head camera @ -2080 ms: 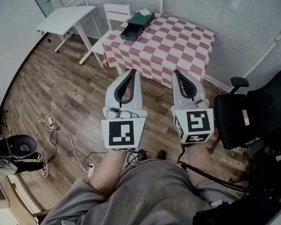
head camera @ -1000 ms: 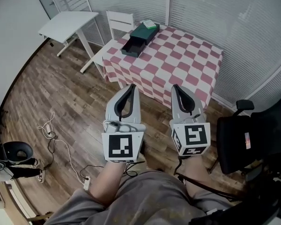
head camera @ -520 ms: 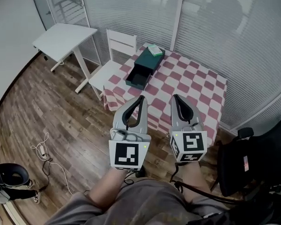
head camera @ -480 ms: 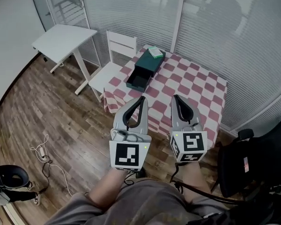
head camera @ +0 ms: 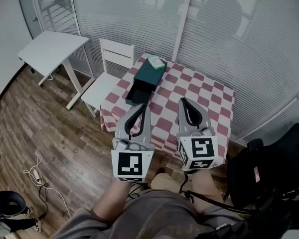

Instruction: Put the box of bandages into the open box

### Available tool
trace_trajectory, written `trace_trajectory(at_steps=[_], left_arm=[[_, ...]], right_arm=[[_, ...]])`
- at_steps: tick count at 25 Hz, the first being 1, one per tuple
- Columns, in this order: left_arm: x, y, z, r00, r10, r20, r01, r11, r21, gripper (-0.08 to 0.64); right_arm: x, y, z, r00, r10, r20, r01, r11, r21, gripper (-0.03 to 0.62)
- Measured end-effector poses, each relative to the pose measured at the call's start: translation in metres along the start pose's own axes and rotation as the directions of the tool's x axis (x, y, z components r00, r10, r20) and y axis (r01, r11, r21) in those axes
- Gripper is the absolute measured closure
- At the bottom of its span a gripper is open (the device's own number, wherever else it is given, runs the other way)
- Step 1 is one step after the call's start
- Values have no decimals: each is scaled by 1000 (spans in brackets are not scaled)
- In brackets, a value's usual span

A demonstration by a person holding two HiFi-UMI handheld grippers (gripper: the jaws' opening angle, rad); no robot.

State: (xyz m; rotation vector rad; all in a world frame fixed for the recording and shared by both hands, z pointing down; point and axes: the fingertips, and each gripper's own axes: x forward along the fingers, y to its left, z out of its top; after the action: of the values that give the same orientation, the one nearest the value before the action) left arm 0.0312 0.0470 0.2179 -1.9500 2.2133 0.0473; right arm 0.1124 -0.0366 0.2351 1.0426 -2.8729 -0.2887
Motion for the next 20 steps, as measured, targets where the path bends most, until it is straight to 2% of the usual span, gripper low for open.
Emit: trace_trajectory(at_steps=[8,15,20], left_arm=[[48,24,-26,999,13,-38,-14,1000,-3,560],[122,39,-57,996,5,-92,-5,1000,-9,560],[189,38,-82,992,-3,-125,5,1000,14,560]], right_arm=[[54,-16,-25,999,13,-37,-12,1000,23,565],[119,-50,-38,999,28,-44,-26,999,38,564],[174,-85,-70,997,52,-61,-46,995,91,561]])
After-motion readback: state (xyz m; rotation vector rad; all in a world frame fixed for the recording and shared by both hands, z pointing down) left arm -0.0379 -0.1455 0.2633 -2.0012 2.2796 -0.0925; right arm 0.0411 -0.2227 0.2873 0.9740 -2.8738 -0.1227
